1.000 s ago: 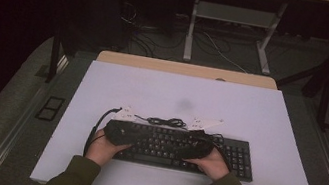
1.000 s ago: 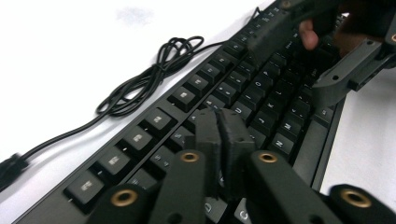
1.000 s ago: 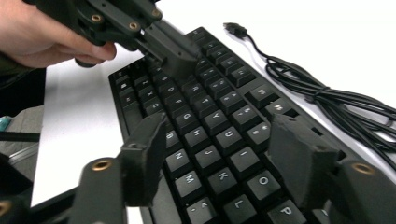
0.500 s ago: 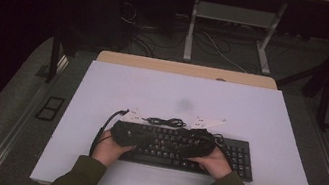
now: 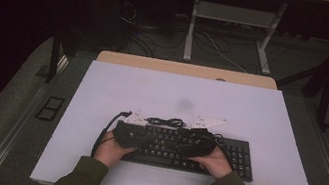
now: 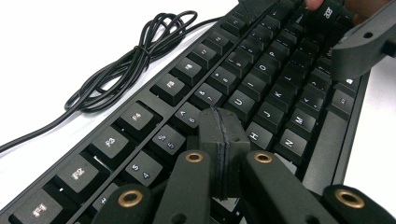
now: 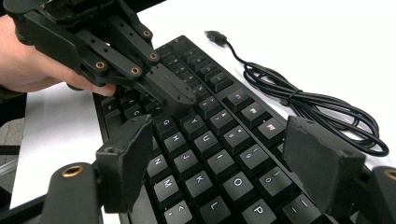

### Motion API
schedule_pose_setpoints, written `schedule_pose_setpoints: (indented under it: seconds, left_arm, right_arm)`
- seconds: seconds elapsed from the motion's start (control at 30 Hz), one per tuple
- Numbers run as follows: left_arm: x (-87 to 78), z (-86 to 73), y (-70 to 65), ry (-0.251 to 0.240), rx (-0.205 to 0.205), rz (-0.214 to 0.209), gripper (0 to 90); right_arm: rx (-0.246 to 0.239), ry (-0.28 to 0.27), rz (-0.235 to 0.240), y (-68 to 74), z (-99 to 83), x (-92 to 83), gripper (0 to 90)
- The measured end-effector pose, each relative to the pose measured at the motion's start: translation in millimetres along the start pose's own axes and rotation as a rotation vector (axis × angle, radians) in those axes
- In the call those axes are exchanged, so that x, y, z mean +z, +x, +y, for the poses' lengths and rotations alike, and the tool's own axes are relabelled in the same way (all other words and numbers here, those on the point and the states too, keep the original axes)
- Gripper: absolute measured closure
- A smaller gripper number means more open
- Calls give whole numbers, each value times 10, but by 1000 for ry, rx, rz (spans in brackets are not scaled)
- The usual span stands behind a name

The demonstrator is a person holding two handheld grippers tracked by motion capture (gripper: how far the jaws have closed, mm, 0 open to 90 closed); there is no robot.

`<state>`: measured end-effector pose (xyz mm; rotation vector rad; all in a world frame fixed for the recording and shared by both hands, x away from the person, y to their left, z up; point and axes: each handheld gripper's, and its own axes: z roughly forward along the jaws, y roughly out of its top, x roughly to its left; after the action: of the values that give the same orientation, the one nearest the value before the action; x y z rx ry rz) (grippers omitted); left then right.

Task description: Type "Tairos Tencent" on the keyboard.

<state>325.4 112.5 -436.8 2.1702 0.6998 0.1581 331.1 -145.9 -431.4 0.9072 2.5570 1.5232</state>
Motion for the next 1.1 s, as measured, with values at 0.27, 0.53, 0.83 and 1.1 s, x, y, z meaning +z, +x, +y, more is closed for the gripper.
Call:
schedule_pose_setpoints:
  seconds: [0.27,0.53,0.83,1.1]
  left_arm:
    - [-70,7,-7,-40,-16,0,836]
    - [-147,-8,3,-63,-30,6,668]
    - [-269,-70,-5,-100,-29,7,444]
    - [-412,-166,-24,-122,-36,11,277]
  right_arm:
    - [-4,-7,5,-13,2,-33,233]
    - [-12,-38,3,-41,-17,-127,233]
    - [-17,-43,-1,-65,-63,-239,217]
    - [-7,-61,-27,-93,-109,-414,204]
